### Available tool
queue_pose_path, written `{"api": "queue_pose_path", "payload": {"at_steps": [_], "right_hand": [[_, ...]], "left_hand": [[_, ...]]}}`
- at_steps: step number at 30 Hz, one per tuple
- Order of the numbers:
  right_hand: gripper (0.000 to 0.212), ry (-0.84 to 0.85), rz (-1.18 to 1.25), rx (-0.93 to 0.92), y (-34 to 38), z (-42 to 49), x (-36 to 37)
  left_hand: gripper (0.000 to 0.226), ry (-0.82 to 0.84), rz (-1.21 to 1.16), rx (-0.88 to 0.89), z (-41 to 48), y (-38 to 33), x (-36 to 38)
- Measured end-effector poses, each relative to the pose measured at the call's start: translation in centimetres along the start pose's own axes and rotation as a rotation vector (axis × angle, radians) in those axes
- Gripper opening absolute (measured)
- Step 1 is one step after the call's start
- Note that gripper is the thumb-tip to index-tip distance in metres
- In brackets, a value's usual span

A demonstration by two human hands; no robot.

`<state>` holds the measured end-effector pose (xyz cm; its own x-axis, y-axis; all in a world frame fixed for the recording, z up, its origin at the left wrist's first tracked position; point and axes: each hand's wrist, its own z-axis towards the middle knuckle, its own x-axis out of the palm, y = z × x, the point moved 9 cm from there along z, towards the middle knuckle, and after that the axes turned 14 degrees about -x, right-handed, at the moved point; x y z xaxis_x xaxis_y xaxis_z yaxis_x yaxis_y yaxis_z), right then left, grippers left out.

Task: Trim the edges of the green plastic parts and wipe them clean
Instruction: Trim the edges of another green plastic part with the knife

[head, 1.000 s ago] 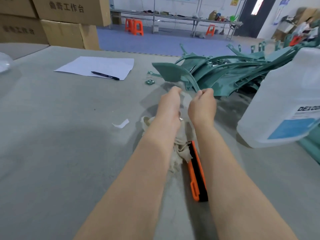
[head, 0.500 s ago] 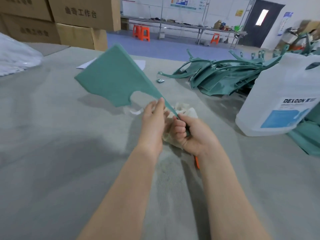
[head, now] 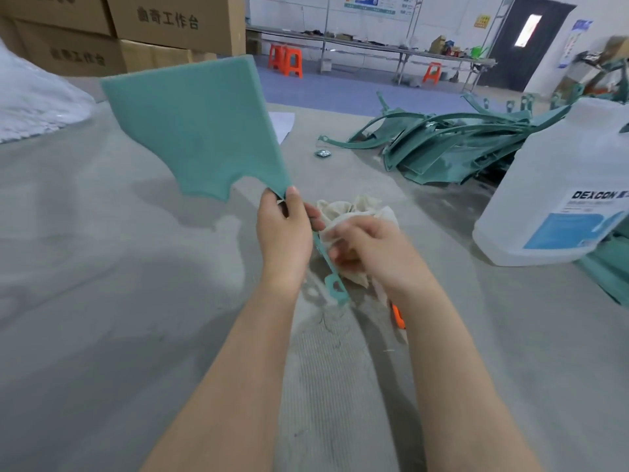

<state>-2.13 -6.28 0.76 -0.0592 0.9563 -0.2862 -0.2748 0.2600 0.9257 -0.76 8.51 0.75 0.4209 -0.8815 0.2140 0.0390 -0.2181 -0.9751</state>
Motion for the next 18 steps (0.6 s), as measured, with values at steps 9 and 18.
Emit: {"api": "queue_pose_path", "payload": {"at_steps": [9,18], "right_hand": [[0.062,-0.168,-0.679,0.062,-1.7,-0.1,-4.1],[0.011,-0.404,-0.346,-0.063,-1.5,1.0,-4.4]], "left_hand": [[0.025,0.072,0.107,-0.137,-0.7,1.7,1.0],[0.017,0.214,0.112,-0.146,-1.3,1.4,2.3]]}}
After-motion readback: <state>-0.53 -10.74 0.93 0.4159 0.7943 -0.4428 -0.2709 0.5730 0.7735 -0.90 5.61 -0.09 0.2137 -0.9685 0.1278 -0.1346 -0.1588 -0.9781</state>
